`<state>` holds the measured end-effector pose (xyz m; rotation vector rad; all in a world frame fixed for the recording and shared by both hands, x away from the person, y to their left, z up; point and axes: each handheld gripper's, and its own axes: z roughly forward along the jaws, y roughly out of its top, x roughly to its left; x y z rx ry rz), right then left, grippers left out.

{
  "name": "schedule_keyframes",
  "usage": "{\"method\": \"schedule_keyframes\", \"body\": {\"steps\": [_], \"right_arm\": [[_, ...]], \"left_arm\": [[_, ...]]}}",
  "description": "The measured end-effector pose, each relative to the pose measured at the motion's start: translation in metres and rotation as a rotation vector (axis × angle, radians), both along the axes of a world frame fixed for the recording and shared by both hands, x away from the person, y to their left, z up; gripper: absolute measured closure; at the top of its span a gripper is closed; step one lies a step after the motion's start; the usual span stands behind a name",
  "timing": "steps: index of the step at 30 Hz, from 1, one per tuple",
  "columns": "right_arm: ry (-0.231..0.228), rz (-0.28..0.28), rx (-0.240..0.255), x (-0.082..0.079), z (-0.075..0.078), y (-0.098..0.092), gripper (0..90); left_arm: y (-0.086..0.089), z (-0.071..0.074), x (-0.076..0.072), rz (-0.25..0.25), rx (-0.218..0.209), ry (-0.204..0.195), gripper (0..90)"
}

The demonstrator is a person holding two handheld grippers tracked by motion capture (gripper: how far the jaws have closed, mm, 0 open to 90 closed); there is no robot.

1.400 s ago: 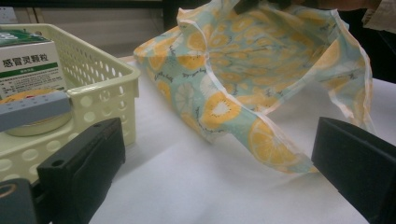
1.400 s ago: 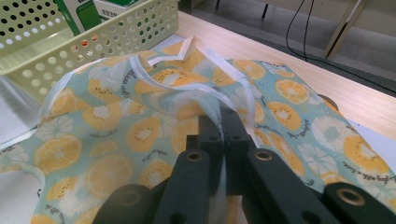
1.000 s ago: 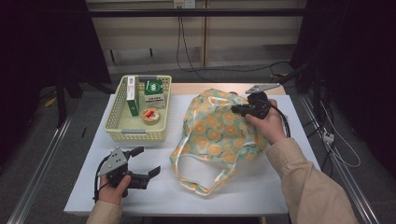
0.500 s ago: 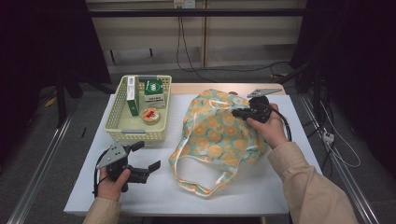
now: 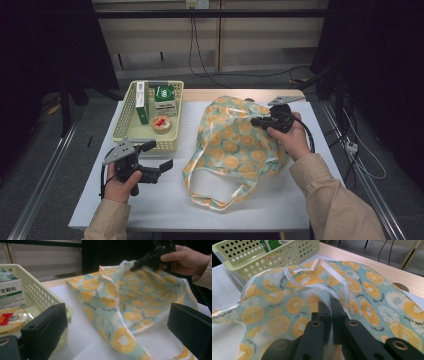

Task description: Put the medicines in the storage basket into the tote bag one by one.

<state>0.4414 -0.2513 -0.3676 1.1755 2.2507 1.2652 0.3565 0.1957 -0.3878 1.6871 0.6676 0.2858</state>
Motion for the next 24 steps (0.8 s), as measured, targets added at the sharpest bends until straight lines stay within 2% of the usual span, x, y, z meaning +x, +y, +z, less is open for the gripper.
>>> {"method": "schedule_keyframes", "body": {"steps": [10,18,24], "right_arm": [[0.001,0.002,0.000,0.000,0.000,0.004,89.8],[-0.010,-0.007,0.004,0.001,0.004,0.003,89.8],[-0.013,-0.004,0.012,0.001,0.007,0.004,89.8]], "left_arm": [[-0.001,0.019,0.017,0.011,0.018,-0.003,3.2],[0.000,0.025,0.028,0.025,0.037,-0.002,3.0],[0.001,0.029,0.035,0.037,0.031,-0.003,3.0]]}}
